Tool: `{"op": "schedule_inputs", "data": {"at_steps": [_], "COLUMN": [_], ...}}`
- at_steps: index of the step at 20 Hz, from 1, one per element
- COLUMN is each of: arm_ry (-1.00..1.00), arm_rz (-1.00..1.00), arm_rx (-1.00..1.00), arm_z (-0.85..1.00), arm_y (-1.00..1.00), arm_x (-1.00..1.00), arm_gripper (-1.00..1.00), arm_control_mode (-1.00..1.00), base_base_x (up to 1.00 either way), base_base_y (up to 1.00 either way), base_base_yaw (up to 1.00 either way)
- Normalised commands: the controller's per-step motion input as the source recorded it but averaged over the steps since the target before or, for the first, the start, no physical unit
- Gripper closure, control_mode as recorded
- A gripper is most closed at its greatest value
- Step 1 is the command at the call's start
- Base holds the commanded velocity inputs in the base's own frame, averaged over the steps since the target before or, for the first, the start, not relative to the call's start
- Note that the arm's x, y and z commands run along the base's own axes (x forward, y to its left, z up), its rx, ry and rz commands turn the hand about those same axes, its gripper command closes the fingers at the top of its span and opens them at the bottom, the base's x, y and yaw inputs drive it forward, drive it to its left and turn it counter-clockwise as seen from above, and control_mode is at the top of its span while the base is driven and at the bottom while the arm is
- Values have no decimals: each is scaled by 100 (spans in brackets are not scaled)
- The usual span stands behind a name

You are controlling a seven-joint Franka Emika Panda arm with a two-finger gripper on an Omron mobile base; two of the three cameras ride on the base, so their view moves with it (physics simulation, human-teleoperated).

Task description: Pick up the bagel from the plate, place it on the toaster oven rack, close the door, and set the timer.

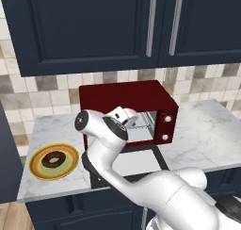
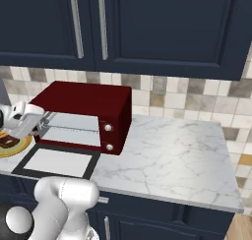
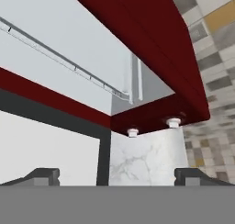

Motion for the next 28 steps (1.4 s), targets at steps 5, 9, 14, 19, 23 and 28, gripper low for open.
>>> {"op": "schedule_inputs", "data": {"at_steps": [5, 9, 14, 19, 23, 28], "arm_ry": [0, 0, 0, 0, 0, 0], "arm_rz": [8, 9, 9, 11, 12, 10], "arm_rx": [-13, -12, -9, -3, -3, -6], "arm_z": [-31, -41, -45, -26, -22, -32], "arm_y": [29, 32, 22, 10, 5, 8], "arm_x": [42, 42, 38, 46, 44, 32], "arm_gripper": [-100, -100, -100, -100, -100, -100], "arm_control_mode": [-100, -100, -100, -100, -100, -100], "base_base_x": [0, 0, 0, 0, 0, 0], "base_base_y": [0, 0, 0, 0, 0, 0], "base_base_yaw": [0, 0, 0, 0, 0, 0]}}
